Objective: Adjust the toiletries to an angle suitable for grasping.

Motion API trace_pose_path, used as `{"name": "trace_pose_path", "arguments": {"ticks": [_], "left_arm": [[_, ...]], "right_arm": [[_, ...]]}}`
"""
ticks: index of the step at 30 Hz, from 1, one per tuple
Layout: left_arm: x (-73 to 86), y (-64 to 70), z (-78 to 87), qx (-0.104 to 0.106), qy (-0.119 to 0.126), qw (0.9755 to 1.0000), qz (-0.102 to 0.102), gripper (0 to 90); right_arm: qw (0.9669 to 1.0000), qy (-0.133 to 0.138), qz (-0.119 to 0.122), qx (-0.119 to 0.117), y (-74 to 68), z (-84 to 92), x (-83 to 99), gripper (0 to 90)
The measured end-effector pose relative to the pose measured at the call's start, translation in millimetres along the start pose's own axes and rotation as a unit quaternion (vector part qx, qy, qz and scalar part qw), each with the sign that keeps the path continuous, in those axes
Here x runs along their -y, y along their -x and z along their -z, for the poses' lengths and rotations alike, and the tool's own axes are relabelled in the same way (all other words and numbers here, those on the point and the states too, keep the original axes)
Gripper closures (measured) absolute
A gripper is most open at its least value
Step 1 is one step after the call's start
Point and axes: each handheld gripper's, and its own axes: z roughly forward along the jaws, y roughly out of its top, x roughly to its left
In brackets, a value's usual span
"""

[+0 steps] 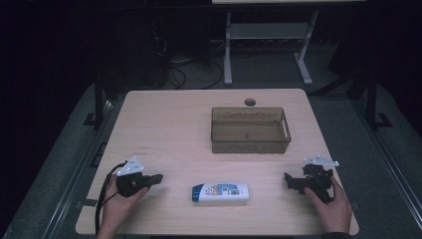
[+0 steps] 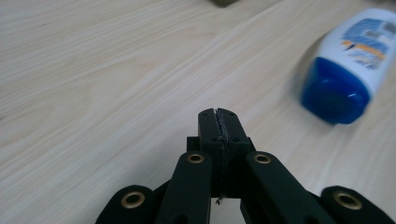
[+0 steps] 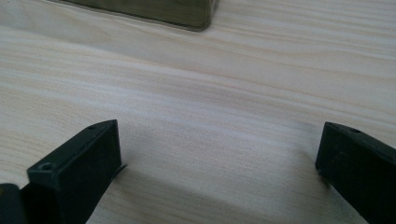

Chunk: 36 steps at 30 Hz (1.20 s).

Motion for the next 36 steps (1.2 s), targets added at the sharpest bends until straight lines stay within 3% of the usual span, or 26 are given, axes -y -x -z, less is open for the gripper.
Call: {"name": "trace_pose_path", "arguments": {"ticks": [10,21,24,27,36], "left_arm": [[-15.3,27.4,-17.3,0.067,0.002,0.9976,-0.018,89.9],[-25.4,47.9,-28.0,0.109,0.003,0.9936,-0.033,89.9],[-27.6,54.6,-29.8,0.128,0.01,0.9912,-0.031,89.9],[-28.1,58.5,-31.9,0.131,0.007,0.9907,-0.036,89.9],[-27.3,77.2,-43.6,0.164,-0.001,0.9853,-0.048,89.9]], "right_arm": [[1.0,0.0,0.001,0.0,0.1,0.0,0.0,0.0],[1.0,0.0,0.001,0.0,0.1,0.0,0.0,0.0],[1.0,0.0,0.001,0.0,0.1,0.0,0.0,0.0],[1.0,0.0,0.001,0.0,0.1,0.0,0.0,0.0],[1.0,0.0,0.001,0.0,0.1,0.0,0.0,0.0]]}}
